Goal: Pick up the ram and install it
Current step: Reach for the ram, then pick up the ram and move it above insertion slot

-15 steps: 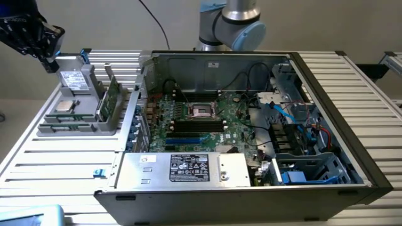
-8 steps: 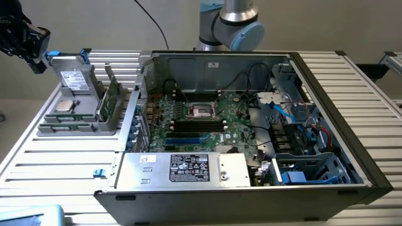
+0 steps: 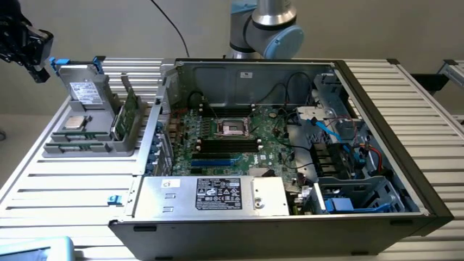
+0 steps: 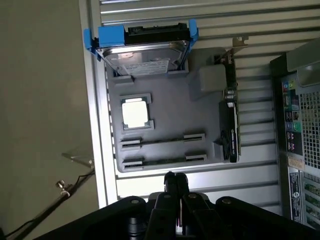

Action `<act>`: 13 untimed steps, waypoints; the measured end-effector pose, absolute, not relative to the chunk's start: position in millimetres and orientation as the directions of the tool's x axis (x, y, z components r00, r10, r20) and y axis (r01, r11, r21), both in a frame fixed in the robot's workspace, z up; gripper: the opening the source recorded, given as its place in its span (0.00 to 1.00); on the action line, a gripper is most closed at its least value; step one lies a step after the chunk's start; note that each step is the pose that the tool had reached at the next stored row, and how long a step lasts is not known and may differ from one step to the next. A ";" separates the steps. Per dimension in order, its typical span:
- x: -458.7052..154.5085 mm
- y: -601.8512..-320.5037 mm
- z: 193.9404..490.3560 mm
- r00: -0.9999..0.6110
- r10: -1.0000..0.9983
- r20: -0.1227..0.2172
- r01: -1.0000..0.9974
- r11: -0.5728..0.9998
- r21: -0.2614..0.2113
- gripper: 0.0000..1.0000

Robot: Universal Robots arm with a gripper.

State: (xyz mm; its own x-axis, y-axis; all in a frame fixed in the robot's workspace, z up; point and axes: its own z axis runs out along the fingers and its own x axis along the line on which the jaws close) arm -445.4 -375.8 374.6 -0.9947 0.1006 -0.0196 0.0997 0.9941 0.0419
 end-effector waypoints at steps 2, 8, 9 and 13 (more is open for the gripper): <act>-445.4 -375.8 374.6 -0.995 0.101 -0.020 0.100 0.994 0.042 0.11; -445.5 -375.7 374.6 -0.995 0.101 -0.019 0.100 0.994 0.042 0.11; -445.5 -375.7 374.6 -0.995 0.101 -0.020 0.100 0.994 0.042 0.11; -445.5 -375.7 374.6 -0.996 0.090 -0.019 0.089 0.995 0.042 0.11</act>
